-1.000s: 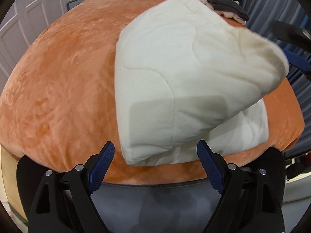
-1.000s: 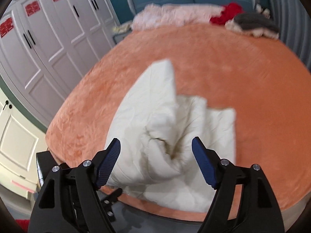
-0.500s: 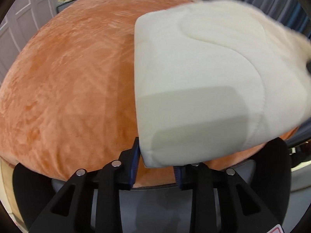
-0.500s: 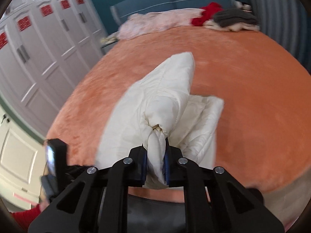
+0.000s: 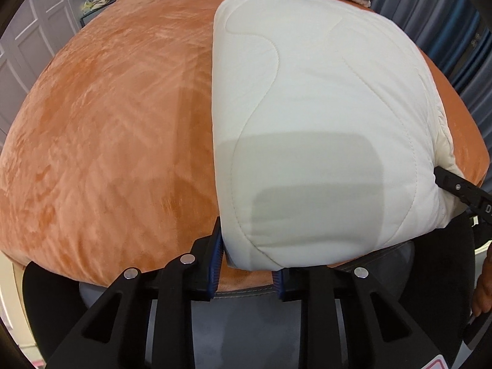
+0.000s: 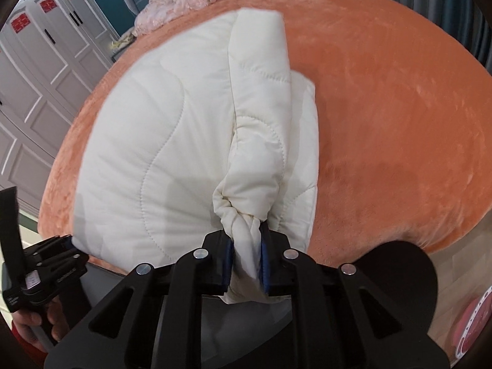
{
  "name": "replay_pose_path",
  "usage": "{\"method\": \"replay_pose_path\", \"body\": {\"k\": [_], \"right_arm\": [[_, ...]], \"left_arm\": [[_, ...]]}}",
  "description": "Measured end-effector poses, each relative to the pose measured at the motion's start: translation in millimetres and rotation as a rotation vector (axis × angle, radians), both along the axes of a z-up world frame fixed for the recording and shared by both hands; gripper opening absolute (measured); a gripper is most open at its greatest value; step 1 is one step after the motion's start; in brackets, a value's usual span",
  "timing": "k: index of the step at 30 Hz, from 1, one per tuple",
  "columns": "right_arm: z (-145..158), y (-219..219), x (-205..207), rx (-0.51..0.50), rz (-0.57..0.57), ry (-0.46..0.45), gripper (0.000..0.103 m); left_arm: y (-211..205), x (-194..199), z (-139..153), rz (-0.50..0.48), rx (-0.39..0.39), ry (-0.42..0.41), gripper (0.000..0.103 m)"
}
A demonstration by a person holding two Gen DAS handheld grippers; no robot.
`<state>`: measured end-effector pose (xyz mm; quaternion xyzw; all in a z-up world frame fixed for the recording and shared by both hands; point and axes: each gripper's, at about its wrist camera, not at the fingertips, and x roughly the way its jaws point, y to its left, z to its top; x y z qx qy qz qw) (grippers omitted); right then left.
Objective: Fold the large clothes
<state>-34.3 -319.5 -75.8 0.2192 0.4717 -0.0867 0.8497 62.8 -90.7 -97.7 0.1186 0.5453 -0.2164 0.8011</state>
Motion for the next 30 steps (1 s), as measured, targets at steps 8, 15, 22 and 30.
{"method": "replay_pose_path", "body": {"k": [8, 15, 22, 30], "right_arm": [[-15.1, 5.2, 18.3, -0.011, -0.014, 0.027, 0.015], [2.5, 1.5, 14.2, 0.010, -0.032, 0.029, 0.036], [46.7, -30.1, -23.9, 0.115, -0.115, -0.060, 0.060], [95.2, -61.1, 25.0, 0.184, -0.160, -0.238, 0.060]], "left_arm": [[-4.4, 4.7, -11.4, 0.014, 0.019, 0.008, 0.024], [8.3, -4.2, 13.8, 0.027, -0.034, 0.052, 0.025], [43.9, -21.3, 78.9, 0.025, -0.122, -0.053, 0.030], [4.5, 40.3, 134.7, 0.048, -0.245, -0.156, 0.030]]}}
